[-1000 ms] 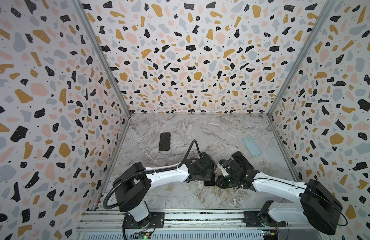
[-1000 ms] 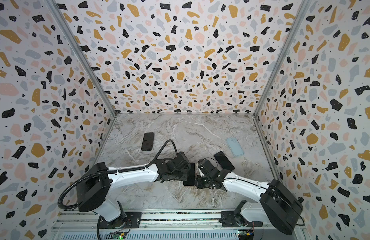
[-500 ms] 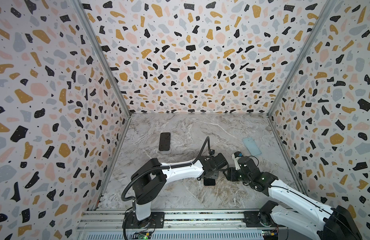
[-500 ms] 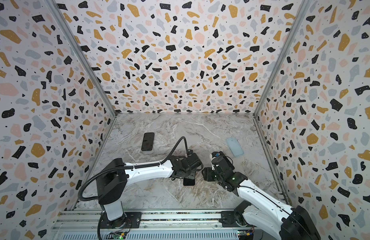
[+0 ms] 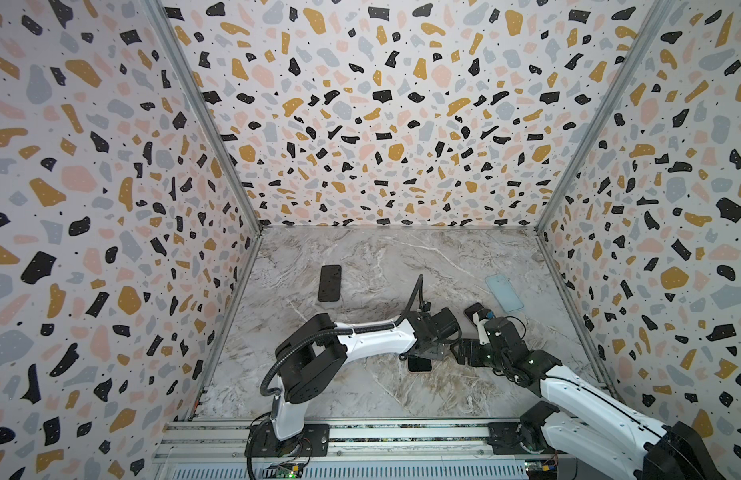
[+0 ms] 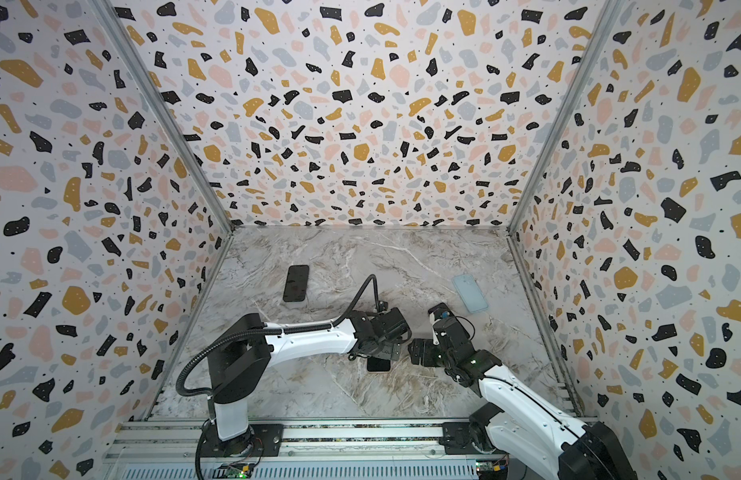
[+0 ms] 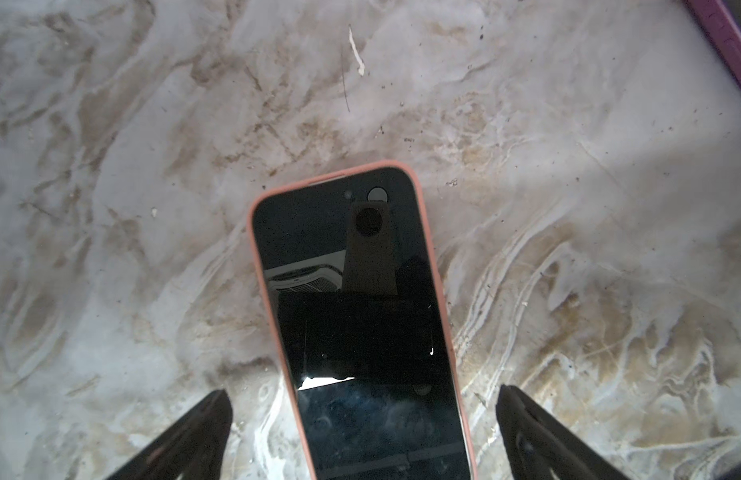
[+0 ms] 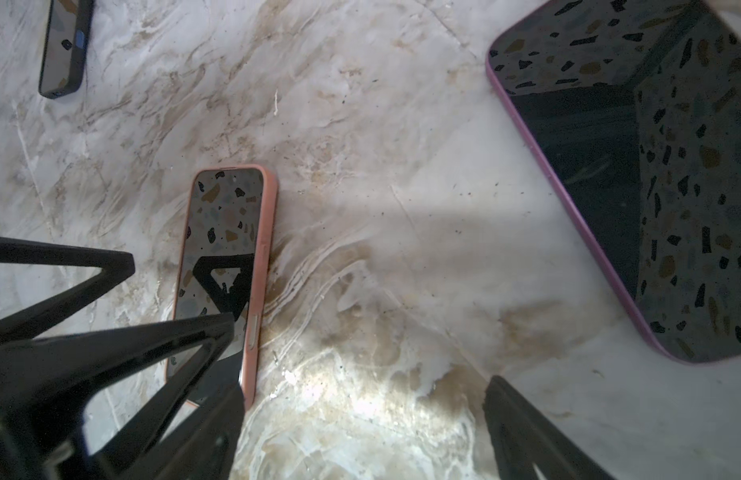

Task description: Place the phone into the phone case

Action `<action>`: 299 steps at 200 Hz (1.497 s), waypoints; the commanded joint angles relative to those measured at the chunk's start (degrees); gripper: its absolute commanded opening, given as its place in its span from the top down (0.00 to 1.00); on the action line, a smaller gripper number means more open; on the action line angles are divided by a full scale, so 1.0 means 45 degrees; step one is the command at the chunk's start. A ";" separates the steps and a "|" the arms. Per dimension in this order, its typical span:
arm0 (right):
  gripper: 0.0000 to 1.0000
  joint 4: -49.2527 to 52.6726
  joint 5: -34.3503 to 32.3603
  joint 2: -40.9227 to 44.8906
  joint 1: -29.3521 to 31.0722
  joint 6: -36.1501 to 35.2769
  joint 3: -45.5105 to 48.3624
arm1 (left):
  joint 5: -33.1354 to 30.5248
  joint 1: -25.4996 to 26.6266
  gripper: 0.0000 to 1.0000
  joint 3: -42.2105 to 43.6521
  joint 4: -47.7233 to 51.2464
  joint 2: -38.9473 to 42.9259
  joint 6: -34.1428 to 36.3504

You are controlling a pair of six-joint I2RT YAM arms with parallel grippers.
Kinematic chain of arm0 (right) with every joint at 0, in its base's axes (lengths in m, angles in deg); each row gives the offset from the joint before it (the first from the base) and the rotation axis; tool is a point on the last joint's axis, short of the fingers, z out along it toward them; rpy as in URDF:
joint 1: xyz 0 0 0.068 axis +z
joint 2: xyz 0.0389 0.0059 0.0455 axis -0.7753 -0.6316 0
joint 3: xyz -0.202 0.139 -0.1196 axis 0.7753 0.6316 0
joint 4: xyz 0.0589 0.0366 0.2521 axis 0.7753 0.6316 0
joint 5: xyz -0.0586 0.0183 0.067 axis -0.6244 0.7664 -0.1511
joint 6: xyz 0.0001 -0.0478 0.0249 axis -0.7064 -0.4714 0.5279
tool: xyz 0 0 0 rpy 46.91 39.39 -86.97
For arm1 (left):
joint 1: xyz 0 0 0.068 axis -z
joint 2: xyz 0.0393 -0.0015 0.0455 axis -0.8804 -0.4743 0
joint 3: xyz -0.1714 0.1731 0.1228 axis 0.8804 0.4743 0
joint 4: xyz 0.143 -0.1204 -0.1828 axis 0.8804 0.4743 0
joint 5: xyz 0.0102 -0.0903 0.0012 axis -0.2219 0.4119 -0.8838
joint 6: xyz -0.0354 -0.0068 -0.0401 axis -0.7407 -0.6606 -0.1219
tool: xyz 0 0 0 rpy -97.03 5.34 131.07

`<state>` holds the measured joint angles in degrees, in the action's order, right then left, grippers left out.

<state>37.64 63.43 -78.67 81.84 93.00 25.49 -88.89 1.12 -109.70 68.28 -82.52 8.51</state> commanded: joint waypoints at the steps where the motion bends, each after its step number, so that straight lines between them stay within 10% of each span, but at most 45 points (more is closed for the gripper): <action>1: 0.08 -0.0330 0.0432 0.0216 -0.0195 -0.0050 0.0115 | 0.0279 0.0067 0.00 -0.0390 0.0020 -0.0288 -0.0041; 299: 0.11 -0.1187 0.1739 -0.0614 -0.0216 0.0418 0.0358 | -0.0615 -0.1047 0.25 0.0292 0.0288 0.0133 0.0371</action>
<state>32.68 71.61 -81.31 81.05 94.51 26.58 -88.30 -1.74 -108.47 67.66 -85.34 7.13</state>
